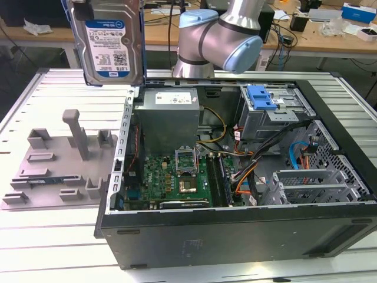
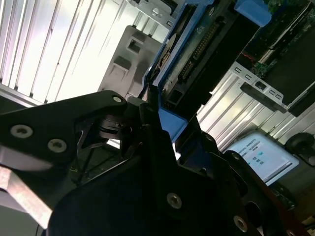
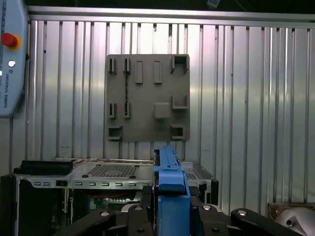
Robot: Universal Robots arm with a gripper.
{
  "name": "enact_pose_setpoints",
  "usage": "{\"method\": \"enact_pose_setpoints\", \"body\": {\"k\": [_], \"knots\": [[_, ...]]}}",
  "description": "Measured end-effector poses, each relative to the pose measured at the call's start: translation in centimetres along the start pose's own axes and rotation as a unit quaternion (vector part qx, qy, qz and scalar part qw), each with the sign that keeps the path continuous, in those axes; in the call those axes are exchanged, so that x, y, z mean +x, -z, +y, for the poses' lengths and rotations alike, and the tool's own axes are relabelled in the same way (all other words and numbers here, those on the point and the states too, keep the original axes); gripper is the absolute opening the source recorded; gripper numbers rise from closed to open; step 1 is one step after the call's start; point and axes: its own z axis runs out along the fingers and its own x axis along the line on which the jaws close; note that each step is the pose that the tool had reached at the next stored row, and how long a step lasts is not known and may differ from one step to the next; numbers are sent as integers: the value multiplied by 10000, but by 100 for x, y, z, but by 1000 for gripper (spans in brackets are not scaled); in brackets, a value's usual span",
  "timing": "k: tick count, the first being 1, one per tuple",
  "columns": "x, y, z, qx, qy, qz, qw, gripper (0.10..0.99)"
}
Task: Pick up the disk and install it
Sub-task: 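Pick up the disk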
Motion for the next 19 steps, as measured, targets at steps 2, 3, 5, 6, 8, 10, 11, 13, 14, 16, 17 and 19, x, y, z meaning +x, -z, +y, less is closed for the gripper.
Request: {"method": "enact_pose_setpoints", "body": {"k": [2,3,5,6,8,10,11,13,14,16,17,19], "knots": [[45,1,-57,0,1,0,10000,369],[82,1,-106,0,0,0,10000,369],[122,1,-157,0,0,0,10000,369],[148,1,-191,0,0,0,10000,369],[210,1,-273,0,1,0,10000,369],[283,2,-374,0,1,0,10000,369],[313,2,-415,0,0,0,10000,369],[348,3,-471,0,1,0,10000,369],[371,3,-520,0,0,0,10000,369],[409,6,-606,-1,0,0,10000,369],[424,6,-643,0,0,0,10000,369],[464,8,-739,0,0,0,10000,369]]}}
